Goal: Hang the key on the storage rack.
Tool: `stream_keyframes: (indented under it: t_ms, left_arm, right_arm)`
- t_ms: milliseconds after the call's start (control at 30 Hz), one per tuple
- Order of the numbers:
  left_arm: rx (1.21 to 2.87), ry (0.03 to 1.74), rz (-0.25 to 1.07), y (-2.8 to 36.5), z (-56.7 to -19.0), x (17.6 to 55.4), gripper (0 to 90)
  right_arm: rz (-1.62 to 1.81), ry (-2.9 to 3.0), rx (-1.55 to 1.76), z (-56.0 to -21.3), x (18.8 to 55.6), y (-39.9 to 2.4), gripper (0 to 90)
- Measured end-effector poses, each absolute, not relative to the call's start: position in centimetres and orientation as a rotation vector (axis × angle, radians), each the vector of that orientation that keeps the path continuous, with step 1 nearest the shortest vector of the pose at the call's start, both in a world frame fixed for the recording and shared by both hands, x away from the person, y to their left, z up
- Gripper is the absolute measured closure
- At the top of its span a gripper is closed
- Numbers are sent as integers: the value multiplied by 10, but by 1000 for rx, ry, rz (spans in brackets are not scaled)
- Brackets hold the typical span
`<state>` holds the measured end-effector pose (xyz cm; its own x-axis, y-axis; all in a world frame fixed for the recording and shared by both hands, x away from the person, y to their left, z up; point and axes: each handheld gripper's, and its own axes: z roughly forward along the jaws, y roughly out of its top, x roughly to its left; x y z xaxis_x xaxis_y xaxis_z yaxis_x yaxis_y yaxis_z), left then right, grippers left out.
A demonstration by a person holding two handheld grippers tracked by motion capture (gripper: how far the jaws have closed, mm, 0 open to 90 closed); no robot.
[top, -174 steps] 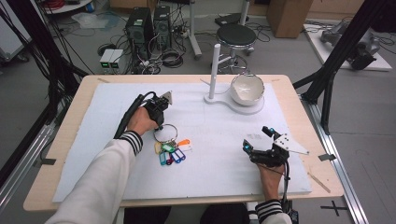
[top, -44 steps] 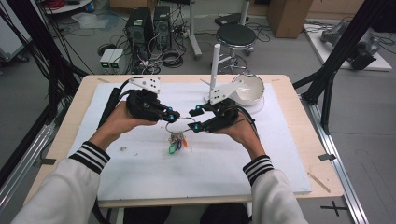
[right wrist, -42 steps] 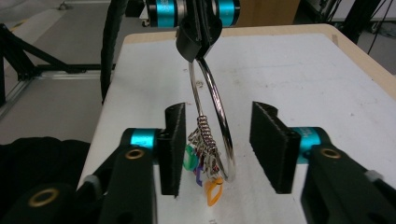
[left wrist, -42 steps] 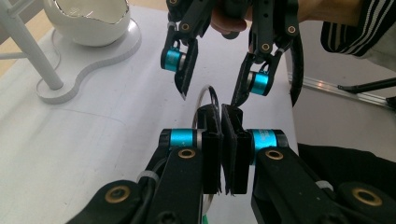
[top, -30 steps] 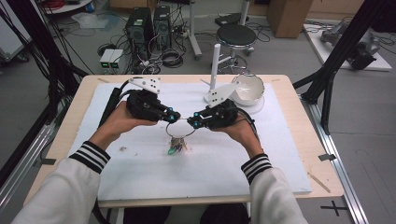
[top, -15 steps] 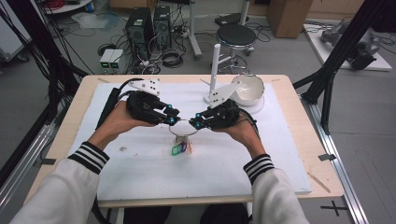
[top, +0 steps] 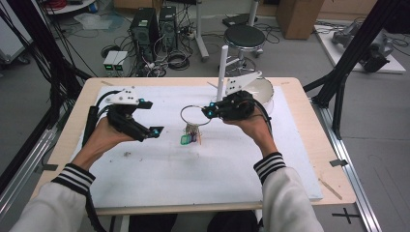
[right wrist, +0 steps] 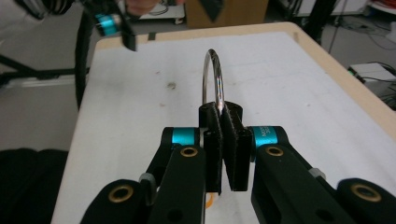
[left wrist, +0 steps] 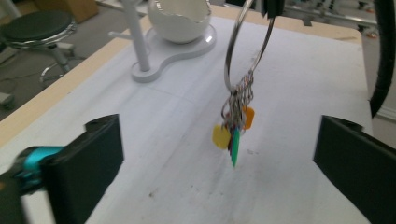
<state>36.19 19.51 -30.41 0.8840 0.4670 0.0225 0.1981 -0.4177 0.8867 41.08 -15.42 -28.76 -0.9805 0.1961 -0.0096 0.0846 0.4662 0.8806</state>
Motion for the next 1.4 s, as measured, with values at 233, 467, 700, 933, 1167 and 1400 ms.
stream_keyframes:
  t_ms: [233,467,700,933,1167,1400]
  left_arm:
    - [1930,549,410,233,-325,338,17]
    - [1880,570,450,252,-353,315,17]
    - [1762,603,490,265,-376,301,17]
    - [1682,663,550,276,-401,293,17]
    - [1608,691,582,282,-427,283,17]
    - [1567,690,619,284,-439,278,17]
  right_arm:
    - [1517,2546,347,-272,426,-161,881]
    - [1521,2483,466,-262,438,-169,881]
    - [1476,2431,555,-262,446,-182,881]
    - [1493,2384,633,-266,456,-192,880]
    - [1477,2351,724,-276,471,-197,880]
    - [1448,2328,776,-284,480,-202,880]
